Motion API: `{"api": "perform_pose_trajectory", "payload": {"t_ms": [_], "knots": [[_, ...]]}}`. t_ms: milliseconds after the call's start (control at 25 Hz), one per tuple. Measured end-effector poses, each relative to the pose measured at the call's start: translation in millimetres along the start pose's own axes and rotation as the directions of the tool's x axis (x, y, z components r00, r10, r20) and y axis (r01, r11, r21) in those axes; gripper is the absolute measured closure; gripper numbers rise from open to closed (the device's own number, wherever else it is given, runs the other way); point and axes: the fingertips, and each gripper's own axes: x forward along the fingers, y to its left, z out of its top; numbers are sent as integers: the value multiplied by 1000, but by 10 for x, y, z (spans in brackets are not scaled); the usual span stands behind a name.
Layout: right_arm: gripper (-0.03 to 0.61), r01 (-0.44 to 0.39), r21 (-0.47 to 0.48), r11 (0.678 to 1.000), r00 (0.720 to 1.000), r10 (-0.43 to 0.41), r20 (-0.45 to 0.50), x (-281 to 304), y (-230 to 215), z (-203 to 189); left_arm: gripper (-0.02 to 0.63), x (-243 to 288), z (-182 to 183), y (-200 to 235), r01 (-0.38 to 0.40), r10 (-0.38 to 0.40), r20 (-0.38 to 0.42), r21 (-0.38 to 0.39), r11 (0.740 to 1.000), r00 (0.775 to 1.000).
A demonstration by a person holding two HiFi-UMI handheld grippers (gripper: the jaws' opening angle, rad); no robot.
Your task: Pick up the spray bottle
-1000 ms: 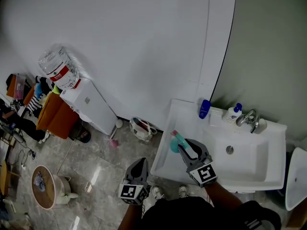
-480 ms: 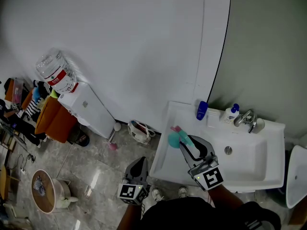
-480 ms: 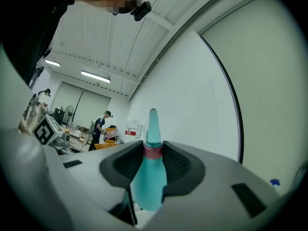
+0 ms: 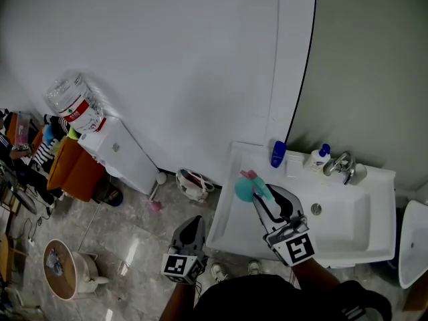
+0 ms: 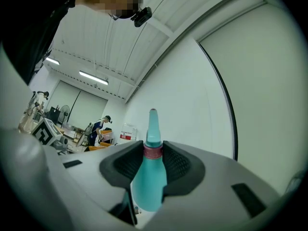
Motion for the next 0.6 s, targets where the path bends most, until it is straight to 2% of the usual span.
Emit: {"api": "perform_pose_trajectory", "payload": {"t_ms": [160, 600], "knots": [[454, 4, -12, 1000, 1000, -4, -12, 19, -32, -63, 618, 25, 11, -16, 5, -5, -1, 21, 1000, 1000], [454, 31, -18, 999, 999, -32, -38, 49, -64, -151, 618, 59, -17, -8, 11, -11, -11, 10, 1000, 1000]]}}
